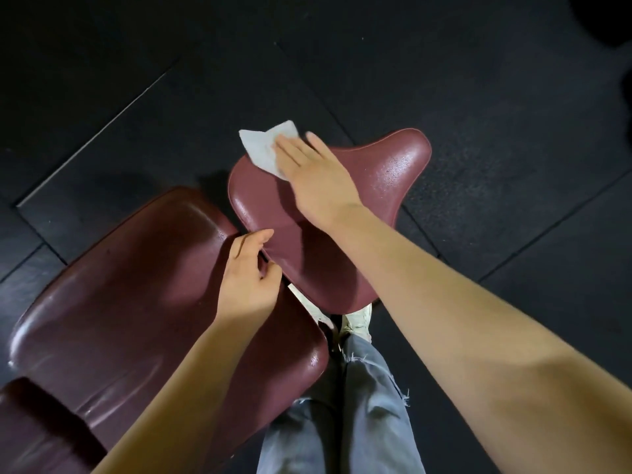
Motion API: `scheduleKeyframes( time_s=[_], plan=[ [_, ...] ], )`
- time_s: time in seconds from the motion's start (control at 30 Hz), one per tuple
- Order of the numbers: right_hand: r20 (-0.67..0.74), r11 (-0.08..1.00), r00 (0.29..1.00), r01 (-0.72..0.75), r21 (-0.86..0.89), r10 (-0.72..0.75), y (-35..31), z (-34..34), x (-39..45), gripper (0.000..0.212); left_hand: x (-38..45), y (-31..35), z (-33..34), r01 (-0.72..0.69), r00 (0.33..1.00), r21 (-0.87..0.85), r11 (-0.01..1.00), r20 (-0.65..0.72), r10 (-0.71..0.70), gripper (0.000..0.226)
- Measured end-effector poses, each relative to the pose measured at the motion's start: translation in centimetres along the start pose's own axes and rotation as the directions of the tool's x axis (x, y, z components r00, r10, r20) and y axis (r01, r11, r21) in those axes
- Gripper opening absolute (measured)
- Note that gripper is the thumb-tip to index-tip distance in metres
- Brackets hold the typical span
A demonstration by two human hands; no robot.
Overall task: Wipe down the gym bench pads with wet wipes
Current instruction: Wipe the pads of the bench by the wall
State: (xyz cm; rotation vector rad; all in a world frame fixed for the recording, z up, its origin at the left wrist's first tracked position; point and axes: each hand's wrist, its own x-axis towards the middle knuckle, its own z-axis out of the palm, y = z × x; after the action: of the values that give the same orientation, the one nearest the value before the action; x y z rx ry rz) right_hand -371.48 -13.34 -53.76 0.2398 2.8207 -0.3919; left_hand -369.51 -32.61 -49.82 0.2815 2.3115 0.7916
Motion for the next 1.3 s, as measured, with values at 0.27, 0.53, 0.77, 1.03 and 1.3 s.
scheduleKeyframes(
  time_s=[0.27, 0.53, 0.77, 1.03, 1.3],
  plan=[
    [-0.027, 0.99, 0.991, -0.131, 0.054, 0.132, 3.9, 4.1, -20.2, 0.068, -0.8, 1.2, 0.6, -0.045, 0.999, 0.066, 0.997, 0.023, 0.044, 0.053],
    [-0.122, 0.997, 0.99, -0.073, -0.011, 0.071, 6.1, 0.8, -5.4, 0.058, -0.6, 2.4, 1.5, -0.118, 0.991, 0.132, 0.984, 0.073, 0.109, 0.051],
    [-0.313, 0.925, 0.872, -0.334, 0.184, 0.377, 7.4, -0.2, -7.2, 0.037, -0.7, 3.6, 1.8, -0.143, 0.986, 0.135, 0.98, 0.103, 0.13, 0.052],
    [-0.283, 0.936, 0.893, -0.346, 0.065, 0.35, 13.0, -1.2, -6.2, 0.048, -1.3, 3.2, 2.1, -0.163, 0.982, 0.1, 0.982, 0.107, 0.152, 0.051],
    [-0.331, 0.962, 0.909, -0.199, 0.188, 0.253, 9.6, 2.9, -10.2, 0.059, -1.5, 3.5, 2.5, -0.141, 0.984, 0.094, 0.985, 0.126, 0.129, 0.052]
  ],
)
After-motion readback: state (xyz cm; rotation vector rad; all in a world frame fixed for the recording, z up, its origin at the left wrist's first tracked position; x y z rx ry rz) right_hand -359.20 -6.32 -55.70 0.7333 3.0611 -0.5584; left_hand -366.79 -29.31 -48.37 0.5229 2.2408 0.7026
